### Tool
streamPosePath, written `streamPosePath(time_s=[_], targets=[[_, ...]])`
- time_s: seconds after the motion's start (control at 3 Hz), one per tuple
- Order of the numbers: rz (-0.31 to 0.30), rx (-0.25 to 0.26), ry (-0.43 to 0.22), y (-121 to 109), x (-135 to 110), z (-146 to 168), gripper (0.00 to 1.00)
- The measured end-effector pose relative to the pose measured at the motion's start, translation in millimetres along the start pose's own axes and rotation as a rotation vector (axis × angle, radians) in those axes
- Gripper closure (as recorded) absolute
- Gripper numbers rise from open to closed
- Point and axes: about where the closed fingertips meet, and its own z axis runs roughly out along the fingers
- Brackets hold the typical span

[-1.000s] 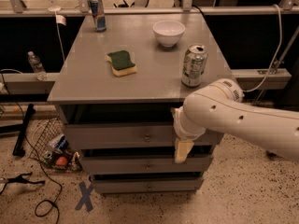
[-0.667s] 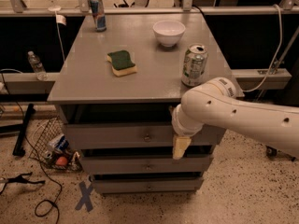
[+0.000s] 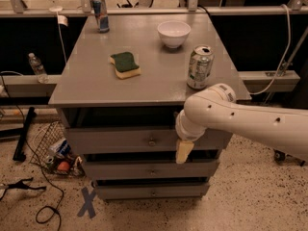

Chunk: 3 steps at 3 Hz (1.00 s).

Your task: Open top drawer

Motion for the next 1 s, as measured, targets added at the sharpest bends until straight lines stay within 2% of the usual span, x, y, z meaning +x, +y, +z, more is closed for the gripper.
streamPosePath(time_s=[0.33, 1.0], targets=[[0.011, -0.006, 0.001, 0, 4, 10, 0.17], [0.016, 0.011, -0.005, 6, 18, -9, 0.65]])
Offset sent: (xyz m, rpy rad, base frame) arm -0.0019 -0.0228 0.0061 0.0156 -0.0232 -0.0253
